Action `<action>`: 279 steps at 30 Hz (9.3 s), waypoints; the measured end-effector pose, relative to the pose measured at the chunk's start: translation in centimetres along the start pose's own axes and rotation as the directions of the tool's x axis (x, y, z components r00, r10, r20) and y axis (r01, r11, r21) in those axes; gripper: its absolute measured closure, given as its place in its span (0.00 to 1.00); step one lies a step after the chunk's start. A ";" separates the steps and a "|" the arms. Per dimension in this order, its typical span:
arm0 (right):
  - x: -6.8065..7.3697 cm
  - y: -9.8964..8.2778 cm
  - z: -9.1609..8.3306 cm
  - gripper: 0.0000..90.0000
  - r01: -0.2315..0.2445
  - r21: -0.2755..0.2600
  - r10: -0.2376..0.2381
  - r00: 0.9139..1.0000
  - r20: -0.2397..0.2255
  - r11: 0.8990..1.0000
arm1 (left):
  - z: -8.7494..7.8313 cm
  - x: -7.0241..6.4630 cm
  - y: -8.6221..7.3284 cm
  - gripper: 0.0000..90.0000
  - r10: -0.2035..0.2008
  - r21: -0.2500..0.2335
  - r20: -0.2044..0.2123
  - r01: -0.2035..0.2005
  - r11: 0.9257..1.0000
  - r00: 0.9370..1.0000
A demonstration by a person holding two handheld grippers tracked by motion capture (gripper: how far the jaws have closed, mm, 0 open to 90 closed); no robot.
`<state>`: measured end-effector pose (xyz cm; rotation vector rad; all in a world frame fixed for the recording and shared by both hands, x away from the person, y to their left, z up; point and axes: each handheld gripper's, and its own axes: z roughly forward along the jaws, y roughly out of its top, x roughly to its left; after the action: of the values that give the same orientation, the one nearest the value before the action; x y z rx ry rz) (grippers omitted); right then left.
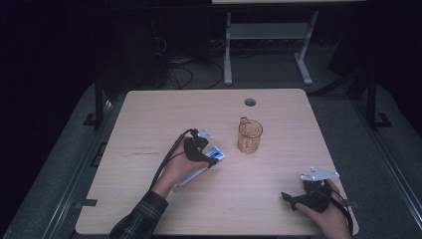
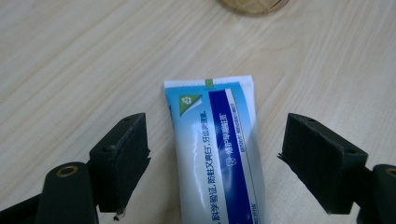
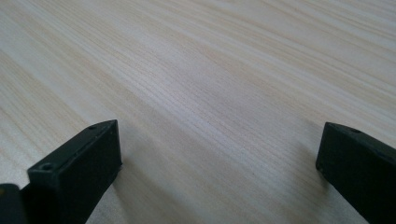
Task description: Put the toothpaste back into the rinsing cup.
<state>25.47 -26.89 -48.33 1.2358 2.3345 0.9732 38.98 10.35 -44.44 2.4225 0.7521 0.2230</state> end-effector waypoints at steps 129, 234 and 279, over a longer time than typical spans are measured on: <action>0.0 0.0 0.0 0.00 0.005 0.002 -0.005 1.000 -0.004 1.000 | -10.4 1.2 3.7 0.83 0.033 -0.478 0.159 0.048 0.877 0.987; 0.1 0.0 -0.1 0.00 0.021 -0.002 -0.021 1.000 -0.019 1.000 | -0.9 -0.1 17.9 0.83 0.166 -0.533 0.229 -0.018 0.846 0.959; 0.1 -0.1 -0.1 0.00 0.021 -0.001 -0.021 1.000 -0.023 1.000 | 1.9 0.4 15.2 0.69 0.136 -0.504 0.212 -0.011 0.864 0.968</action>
<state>25.33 -26.89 -48.31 1.2033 2.3590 0.9866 47.01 -0.53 -37.16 1.9347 0.4223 0.1283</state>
